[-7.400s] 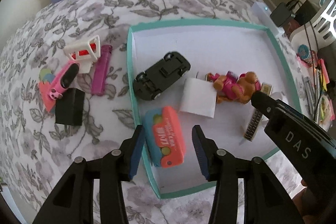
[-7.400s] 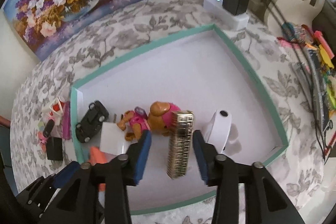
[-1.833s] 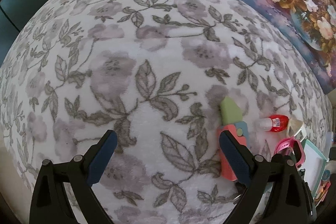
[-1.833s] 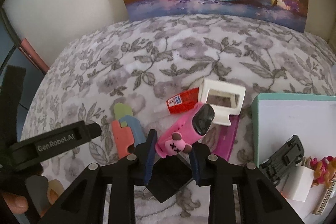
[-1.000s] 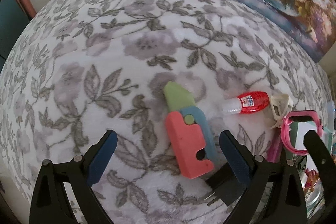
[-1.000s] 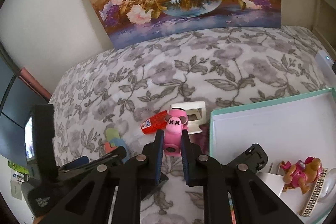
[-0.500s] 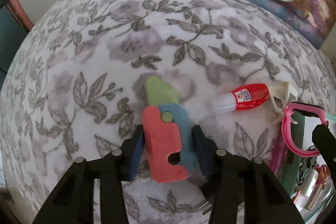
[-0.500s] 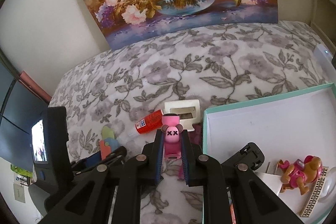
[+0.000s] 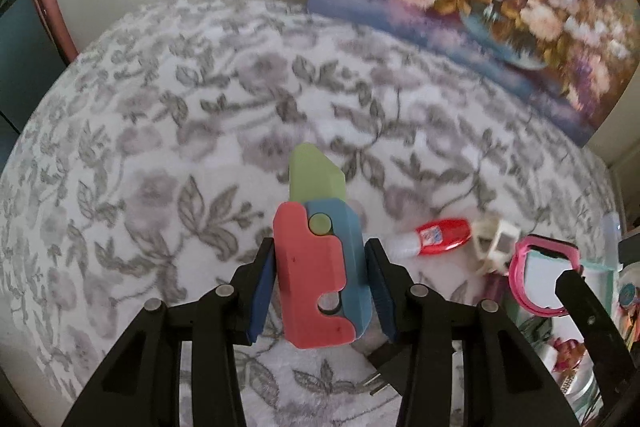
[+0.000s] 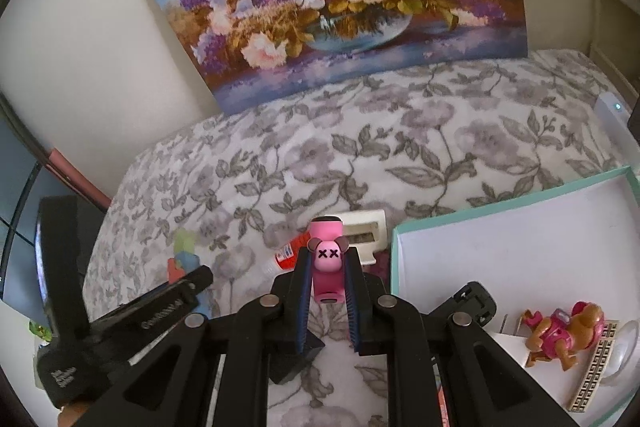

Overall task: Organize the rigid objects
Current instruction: 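Lift the pink carrot knife and bear figure and carry both over the tray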

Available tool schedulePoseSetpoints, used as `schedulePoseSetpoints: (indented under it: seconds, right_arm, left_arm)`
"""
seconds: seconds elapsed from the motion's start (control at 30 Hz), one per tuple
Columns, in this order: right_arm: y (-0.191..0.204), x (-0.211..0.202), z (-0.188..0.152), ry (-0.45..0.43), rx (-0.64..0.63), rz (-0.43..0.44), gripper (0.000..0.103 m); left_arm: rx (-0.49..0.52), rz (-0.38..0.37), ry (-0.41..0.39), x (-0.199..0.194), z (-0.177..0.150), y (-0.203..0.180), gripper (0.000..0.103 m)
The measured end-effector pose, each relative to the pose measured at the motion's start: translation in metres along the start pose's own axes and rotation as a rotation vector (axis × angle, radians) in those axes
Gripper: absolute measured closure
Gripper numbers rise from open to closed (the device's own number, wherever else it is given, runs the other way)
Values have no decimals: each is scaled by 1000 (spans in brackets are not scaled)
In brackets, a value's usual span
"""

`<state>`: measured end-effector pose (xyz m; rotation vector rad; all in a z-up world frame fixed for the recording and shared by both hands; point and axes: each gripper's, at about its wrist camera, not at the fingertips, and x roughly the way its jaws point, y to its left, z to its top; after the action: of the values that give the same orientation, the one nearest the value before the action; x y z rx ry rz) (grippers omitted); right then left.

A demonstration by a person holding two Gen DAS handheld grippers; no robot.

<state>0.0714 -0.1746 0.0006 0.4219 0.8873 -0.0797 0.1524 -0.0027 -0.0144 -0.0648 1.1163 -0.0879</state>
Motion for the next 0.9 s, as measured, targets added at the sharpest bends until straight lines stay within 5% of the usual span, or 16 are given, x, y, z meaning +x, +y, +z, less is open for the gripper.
schedulePoseSetpoints:
  seconds: [0.47,0.9]
  right_arm:
    - [-17,-24,-1,-9,37,-31,86]
    - [-111,-60,-7,-44,173,-180,86]
  left_arm:
    - [53,-35,-44,-43,-3,-25,57]
    - [258,-137,-19,-61,-46,-118,57]
